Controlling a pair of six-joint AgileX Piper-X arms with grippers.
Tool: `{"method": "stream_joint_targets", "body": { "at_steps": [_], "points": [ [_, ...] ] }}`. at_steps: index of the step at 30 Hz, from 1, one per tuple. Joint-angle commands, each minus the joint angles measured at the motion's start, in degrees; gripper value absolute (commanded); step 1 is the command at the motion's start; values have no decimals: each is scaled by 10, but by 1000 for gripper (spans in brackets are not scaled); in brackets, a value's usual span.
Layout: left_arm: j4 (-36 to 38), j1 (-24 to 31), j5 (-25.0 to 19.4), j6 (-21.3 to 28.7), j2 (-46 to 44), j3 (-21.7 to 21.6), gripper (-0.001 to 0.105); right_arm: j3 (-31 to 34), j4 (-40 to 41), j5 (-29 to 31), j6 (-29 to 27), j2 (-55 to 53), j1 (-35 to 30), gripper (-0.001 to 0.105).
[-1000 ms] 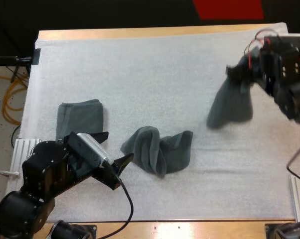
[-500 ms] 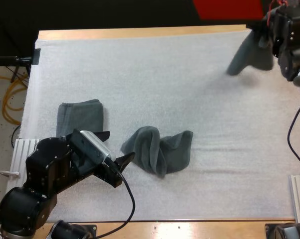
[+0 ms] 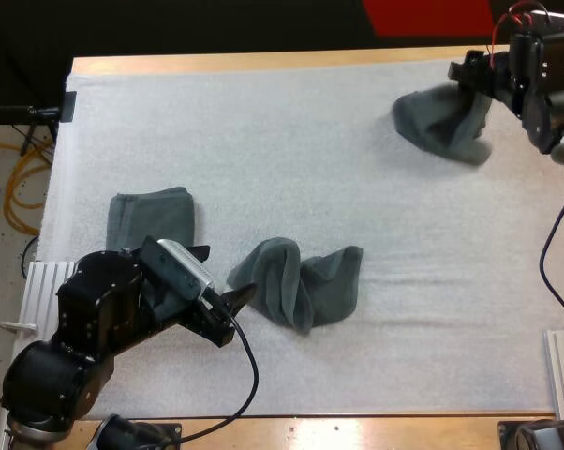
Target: Pick towel from pile fold and stack
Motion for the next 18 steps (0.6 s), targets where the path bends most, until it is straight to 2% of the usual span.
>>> {"method": "stream_joint_targets", "body": {
  "at_steps": [1, 3, 6, 12, 15, 18],
  "points": [
    [-1, -1, 0, -6, -2, -1, 76, -7, 20, -4, -5, -32, 3, 78],
    [-1, -1, 0, -12, -2, -1, 76, -7, 34, -7, -7, -56, 8, 72],
    [3, -1, 0, -13, -3, -1, 76, -7, 63, -43, -10, -100, 22, 65],
    [3, -1, 0, -13, -28, -1, 76, 6, 136, -76, -11, -188, 90, 64],
    [7, -1, 0, -13, -41, -1, 76, 43, 157, -76, -5, -223, 149, 64],
    [21, -1, -1, -13, -52, -1, 76, 95, 161, -76, 32, -243, 213, 64]
  ]
}}
